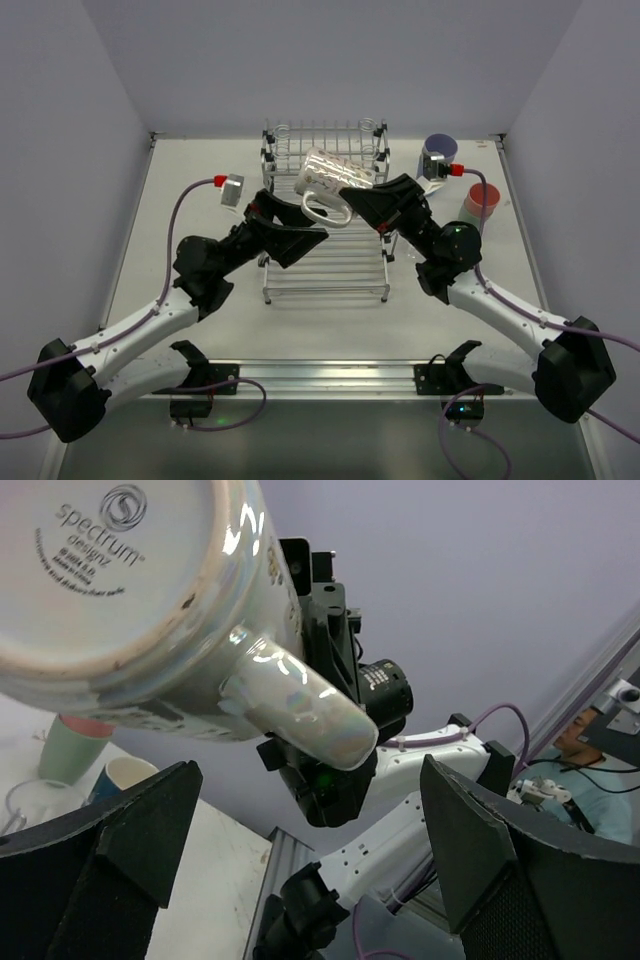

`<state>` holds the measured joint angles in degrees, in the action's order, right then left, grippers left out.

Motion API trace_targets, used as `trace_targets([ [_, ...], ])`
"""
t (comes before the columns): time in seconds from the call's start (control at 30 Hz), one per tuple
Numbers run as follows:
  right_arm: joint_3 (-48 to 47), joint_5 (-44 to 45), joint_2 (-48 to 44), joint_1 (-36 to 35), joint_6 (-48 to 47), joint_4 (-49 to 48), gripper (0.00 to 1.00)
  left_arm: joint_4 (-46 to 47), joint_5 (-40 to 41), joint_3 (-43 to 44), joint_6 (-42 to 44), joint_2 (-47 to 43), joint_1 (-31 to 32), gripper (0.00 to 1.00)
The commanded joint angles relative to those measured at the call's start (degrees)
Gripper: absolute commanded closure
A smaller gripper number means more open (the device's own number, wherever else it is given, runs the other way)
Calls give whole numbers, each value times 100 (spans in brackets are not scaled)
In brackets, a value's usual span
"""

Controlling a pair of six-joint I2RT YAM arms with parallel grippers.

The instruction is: Unload the cups from the dish rack

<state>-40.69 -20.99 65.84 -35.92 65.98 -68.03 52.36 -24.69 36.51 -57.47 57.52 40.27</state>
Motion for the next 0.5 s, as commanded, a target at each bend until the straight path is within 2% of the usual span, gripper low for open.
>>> trace_targets([
  [0.0, -150, 377, -309, 24, 82, -2689, 100, -805, 78, 67, 658, -311, -2, 0],
  [0.17, -212, 447, -195, 103, 144, -2680, 100, -1166, -97, 66, 983, -452, -2, 0],
  [0.23, -212, 412, -195, 252, 266, -2646, 100, -1604, -229, 84, 1298, -636, -2, 0],
  [0.3, -186, 254, -308, 401, 319, -2444, 100, -2525, -143, 224, 1650, -968, -10, 0],
  [0.4, -238, -132, -493, 489, 136, -1497, 100, -4194, 374, 619, 2415, -1486, -10, 0],
  [0.43, -273, -246, -641, 498, 48, -798, 100, -4599, 560, 742, 2773, -1593, -11, 0],
  [0.47, -325, -360, -739, 498, -49, -391, 100, -5430, 762, 1022, 2968, -1699, -2, 0],
])
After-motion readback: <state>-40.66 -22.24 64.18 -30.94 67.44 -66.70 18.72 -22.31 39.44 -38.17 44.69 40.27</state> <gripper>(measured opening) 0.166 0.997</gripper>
